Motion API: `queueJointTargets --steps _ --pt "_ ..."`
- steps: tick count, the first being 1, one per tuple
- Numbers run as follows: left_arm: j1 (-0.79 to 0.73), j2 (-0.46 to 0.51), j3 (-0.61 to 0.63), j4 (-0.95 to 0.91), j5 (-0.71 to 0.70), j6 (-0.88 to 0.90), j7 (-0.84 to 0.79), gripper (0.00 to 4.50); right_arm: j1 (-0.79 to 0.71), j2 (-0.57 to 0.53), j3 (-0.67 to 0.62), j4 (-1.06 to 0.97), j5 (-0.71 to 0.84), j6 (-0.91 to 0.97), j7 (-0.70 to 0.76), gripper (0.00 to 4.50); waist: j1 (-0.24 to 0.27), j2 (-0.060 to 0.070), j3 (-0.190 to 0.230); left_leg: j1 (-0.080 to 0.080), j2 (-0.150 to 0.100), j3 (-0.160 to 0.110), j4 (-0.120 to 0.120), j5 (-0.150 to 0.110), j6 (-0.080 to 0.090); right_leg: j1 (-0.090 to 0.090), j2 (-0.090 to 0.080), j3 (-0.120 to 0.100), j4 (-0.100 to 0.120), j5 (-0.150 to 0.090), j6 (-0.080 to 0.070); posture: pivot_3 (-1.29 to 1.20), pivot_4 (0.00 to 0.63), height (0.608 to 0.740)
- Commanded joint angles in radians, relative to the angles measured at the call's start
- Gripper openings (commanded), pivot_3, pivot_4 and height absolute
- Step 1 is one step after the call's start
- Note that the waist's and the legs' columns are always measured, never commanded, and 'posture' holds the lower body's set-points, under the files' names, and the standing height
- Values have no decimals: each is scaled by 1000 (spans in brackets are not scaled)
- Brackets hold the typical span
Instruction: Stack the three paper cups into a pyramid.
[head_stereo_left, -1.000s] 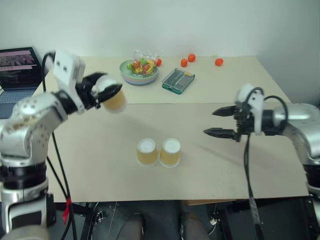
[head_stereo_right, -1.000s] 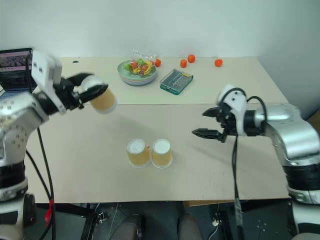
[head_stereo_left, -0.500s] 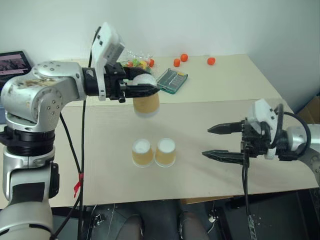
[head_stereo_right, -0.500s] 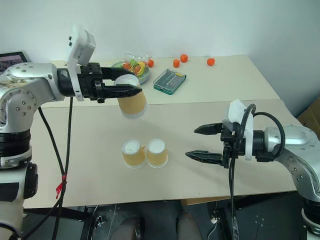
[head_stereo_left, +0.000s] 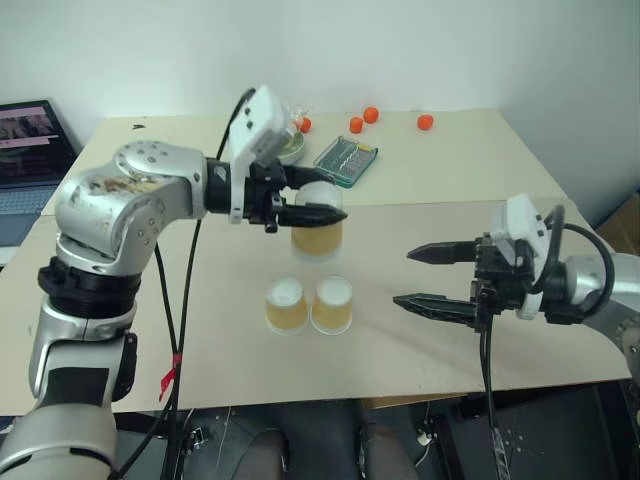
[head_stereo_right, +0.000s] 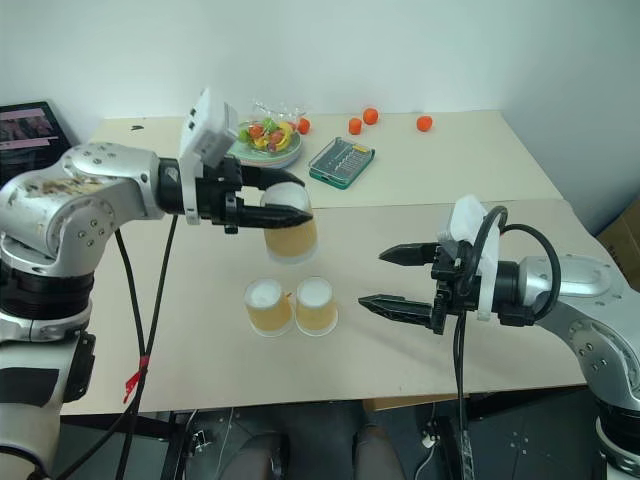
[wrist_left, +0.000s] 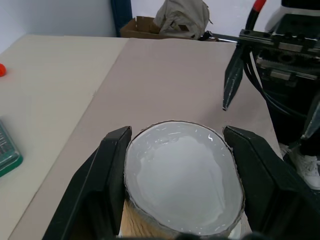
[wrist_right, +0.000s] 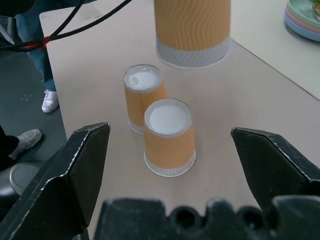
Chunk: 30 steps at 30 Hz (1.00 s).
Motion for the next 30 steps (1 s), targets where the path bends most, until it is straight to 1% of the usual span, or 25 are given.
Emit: queueJointTargets --steps 1,10,23,29,30 --pt "1 -7 31 -52 -12 10 33 2518 -10 -7 -8 -7 -13 -34 -14 4500 0 0 0 0 0 0 0 0 0 1 0 0 0 0 0 0 150 740" --pt "86 28 18 -146 -24 21 16 2518 -27 -10 17 18 -39 -49 -10 4500 0 0 0 0 0 0 0 0 0 0 0 0 0 0 0 0 150 740" --pt "213 7 -3 -145 36 -63 43 2518 -57 -21 27 33 -48 -45 -18 4500 1 0 0 1 0 0 0 0 0 1 0 0 0 0 0 0 150 740" --pt "238 -12 14 -159 10 -47 58 2518 -71 -28 33 44 -57 -42 -17 4500 5 0 0 1 0 0 0 0 0 1 0 0 0 0 0 0 150 740" --pt "238 -14 18 -162 4 -42 61 3004 -72 -29 33 46 -59 -42 -16 4500 5 0 0 1 0 0 0 0 0 1 0 0 0 0 0 0 150 740"
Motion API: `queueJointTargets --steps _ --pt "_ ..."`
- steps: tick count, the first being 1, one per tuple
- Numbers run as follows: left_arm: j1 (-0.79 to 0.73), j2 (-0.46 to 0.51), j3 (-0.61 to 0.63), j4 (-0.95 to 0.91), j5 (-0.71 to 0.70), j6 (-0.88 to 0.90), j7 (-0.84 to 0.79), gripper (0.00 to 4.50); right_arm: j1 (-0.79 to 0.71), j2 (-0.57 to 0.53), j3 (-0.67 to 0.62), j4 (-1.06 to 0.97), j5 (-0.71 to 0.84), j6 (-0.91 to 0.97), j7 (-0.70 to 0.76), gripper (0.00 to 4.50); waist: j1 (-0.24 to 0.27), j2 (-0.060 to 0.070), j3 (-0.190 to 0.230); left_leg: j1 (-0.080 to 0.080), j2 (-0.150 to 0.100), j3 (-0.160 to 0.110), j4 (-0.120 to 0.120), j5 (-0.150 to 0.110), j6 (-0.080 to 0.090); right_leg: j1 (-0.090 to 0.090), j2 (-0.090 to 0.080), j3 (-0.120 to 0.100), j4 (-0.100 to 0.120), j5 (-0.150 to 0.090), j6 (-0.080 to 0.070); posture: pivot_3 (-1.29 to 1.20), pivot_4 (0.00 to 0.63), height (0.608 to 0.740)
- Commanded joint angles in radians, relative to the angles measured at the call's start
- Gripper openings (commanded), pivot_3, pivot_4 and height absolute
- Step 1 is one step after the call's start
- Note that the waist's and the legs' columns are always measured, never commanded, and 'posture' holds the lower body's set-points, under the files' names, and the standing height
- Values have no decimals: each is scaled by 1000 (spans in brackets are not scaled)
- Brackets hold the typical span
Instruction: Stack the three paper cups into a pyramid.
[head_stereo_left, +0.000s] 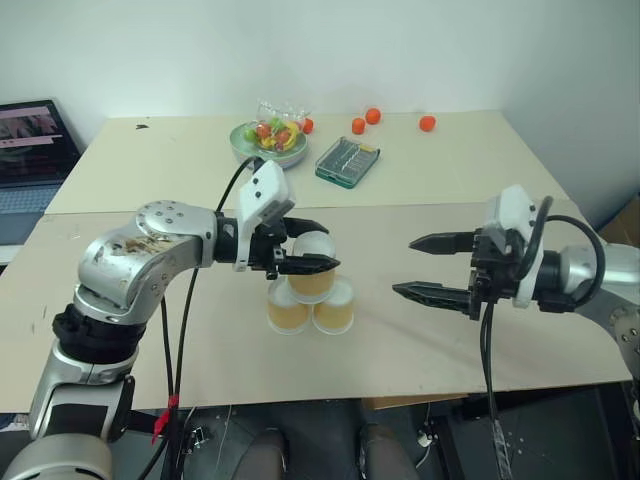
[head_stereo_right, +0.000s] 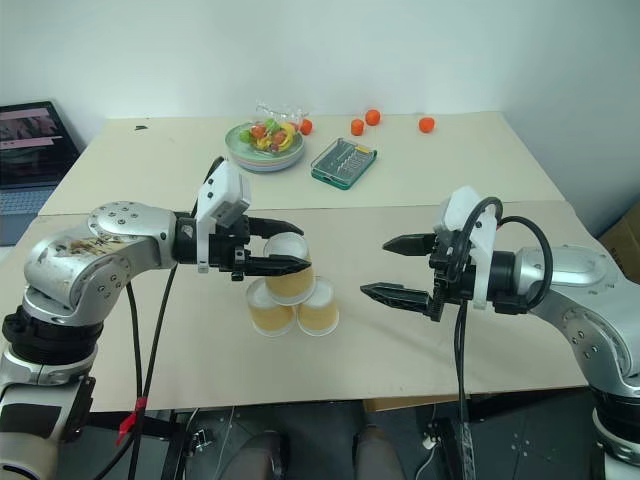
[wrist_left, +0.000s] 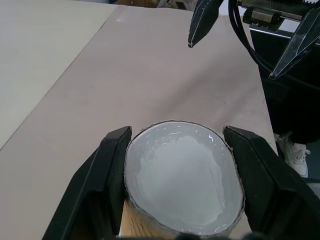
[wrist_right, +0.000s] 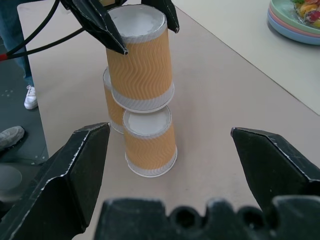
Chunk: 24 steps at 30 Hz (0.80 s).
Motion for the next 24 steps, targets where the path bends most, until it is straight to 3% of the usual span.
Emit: queueJointTargets --steps 1,5,18,24 --pt "10 -9 24 -29 -25 11 11 3296 -21 -18 -16 -6 -3 -19 2 4500 2 0 0 0 0 0 0 0 0 0 0 0 0 0 0 0 150 740" --pt "3 -13 33 -28 -38 18 17 4462 -26 -21 -15 0 -7 -19 5 4500 5 0 0 0 0 0 0 0 0 0 0 0 0 0 0 0 150 740" --pt "-34 3 54 -4 -43 15 -4 4462 -46 -21 10 30 -38 -29 19 4500 6 0 0 0 0 0 0 0 0 -1 0 0 0 0 0 0 150 740" --pt "-109 -25 129 4 -129 91 42 4462 -61 -19 25 51 -54 -37 38 4500 10 0 0 0 0 0 0 0 0 -1 0 0 0 0 0 0 150 740"
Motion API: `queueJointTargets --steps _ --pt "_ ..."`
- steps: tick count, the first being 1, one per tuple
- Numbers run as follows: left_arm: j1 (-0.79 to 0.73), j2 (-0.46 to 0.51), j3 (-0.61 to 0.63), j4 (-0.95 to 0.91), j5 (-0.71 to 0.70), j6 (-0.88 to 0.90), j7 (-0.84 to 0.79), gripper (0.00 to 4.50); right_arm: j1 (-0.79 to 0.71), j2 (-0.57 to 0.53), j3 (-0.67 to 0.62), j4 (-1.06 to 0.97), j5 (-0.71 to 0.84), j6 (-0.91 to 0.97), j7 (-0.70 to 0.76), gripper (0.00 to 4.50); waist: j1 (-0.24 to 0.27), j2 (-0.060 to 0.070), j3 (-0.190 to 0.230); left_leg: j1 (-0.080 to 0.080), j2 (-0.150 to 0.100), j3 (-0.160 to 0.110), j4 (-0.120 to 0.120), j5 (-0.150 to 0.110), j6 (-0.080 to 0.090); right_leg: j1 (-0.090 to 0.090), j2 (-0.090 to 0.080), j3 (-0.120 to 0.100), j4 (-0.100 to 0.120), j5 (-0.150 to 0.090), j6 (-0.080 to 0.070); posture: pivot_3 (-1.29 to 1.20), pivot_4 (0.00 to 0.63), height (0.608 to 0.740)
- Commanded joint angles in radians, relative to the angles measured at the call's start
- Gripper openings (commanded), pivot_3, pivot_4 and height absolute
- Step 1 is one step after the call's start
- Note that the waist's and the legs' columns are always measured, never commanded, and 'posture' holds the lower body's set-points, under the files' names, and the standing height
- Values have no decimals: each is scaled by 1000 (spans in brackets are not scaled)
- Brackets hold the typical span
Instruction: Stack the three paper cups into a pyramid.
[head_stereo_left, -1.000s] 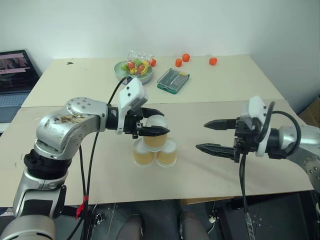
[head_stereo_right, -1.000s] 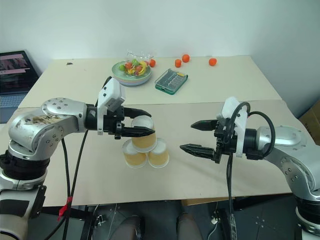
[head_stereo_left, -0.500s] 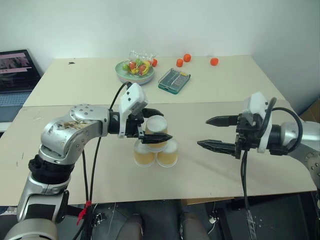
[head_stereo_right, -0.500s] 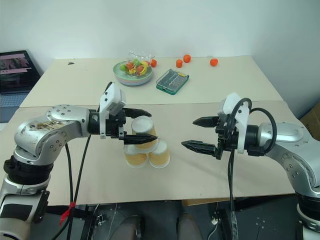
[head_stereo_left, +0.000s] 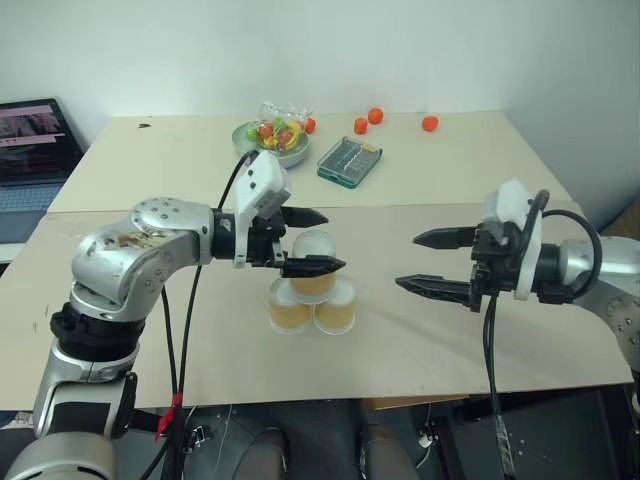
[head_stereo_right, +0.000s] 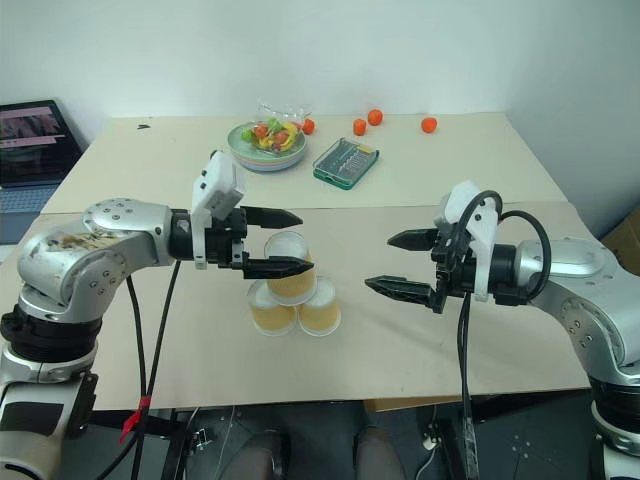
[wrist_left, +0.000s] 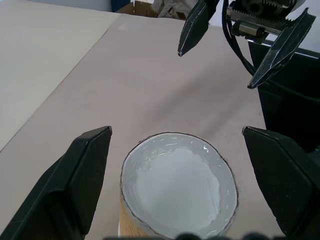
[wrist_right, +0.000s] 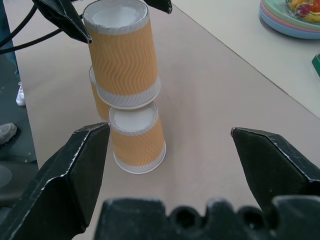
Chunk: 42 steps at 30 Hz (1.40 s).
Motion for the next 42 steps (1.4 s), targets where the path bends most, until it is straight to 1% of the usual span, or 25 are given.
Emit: queueJointTargets --steps 1,7,8,10,13,16,17,19,20,21,24,28,33,36,37,40,42 --pt "-94 -8 96 10 -71 47 38 4462 -26 -14 -13 2 -8 -30 16 4500 2 0 0 0 0 0 0 0 0 0 0 0 0 0 0 0 150 740" --pt "-224 -36 242 147 -113 72 154 4462 -20 -25 -18 14 -15 -35 40 4500 1 0 0 0 0 0 0 0 0 0 0 0 0 0 0 0 150 740" --pt "-228 -37 268 157 -126 78 171 4462 -18 -27 -21 16 -16 -36 42 4500 0 0 0 0 0 0 0 0 0 0 0 0 0 0 0 0 150 740" --pt "-202 -8 331 158 -138 85 196 4462 1 -40 -40 17 -17 -40 49 4500 -2 0 0 0 0 0 0 0 0 0 0 0 0 0 0 0 150 740" --pt "-99 52 360 113 -99 39 195 4462 31 -54 -75 13 -10 -38 54 4500 -10 0 0 0 0 0 0 0 0 -1 0 1 0 0 0 0 150 740" --pt "-55 78 354 83 -98 15 188 4462 42 -61 -85 10 -10 -39 56 4500 -10 0 0 0 0 0 0 0 0 -1 0 1 0 0 0 0 150 740" --pt "53 99 371 48 -91 6 169 4462 72 -59 -114 13 -16 -43 44 4500 -9 -1 1 0 0 0 0 0 0 -1 0 1 0 0 0 0 150 740" --pt "219 116 404 -7 -88 -2 157 4462 135 -52 -167 5 -20 -40 22 4500 -9 0 -1 0 0 0 0 0 0 0 -1 1 -1 0 0 0 150 740" --pt "273 117 417 -26 -93 -5 161 4462 164 -48 -188 -3 -18 -37 13 4500 -9 1 -1 2 0 1 -1 0 0 1 -1 2 -1 -1 0 0 150 740" --pt "295 117 425 -33 -100 -10 166 4462 179 -46 -198 -12 -13 -33 5 4500 -8 1 -1 2 0 1 -1 0 0 1 -1 2 0 -1 1 0 150 740" --pt "437 71 410 -101 -69 -80 200 4462 275 -4 -255 -38 -22 -51 -50 4500 2 -2 0 0 1 1 0 0 0 -2 0 1 1 0 0 0 150 740" --pt "572 19 398 -135 -17 -165 235 4462 358 66 -301 -51 -39 -82 -118 4500 12 -2 0 3 1 2 0 0 0 3 -1 2 0 0 0 0 150 740" --pt "670 -44 396 -141 44 -253 292 4462 394 142 -312 -41 -62 -124 -190 4500 12 -2 0 5 1 2 0 0 0 5 0 2 1 1 -1 0 150 740" --pt "711 -62 392 -140 73 -297 311 4462 410 163 -309 -42 -67 -136 -206 4500 9 -2 0 12 2 3 -1 0 0 13 1 1 -2 1 -1 0 150 740" --pt "740 -85 393 -147 91 -322 334 4462 419 175 -305 -52 -61 -132 -215 4500 10 -2 0 14 3 3 -1 0 0 15 1 1 -3 0 -1 0 150 740" --pt "809 -134 385 -171 120 -372 368 4462 450 203 -292 -80 -45 -117 -237 4500 10 -2 0 15 4 3 -2 0 0 18 2 1 -7 1 -1 0 150 740" --pt "836 -137 366 -179 139 -397 361 4462 473 207 -278 -100 -50 -115 -241 4500 11 -2 0 14 4 3 -2 0 0 17 2 1 -8 1 -1 0 150 740"
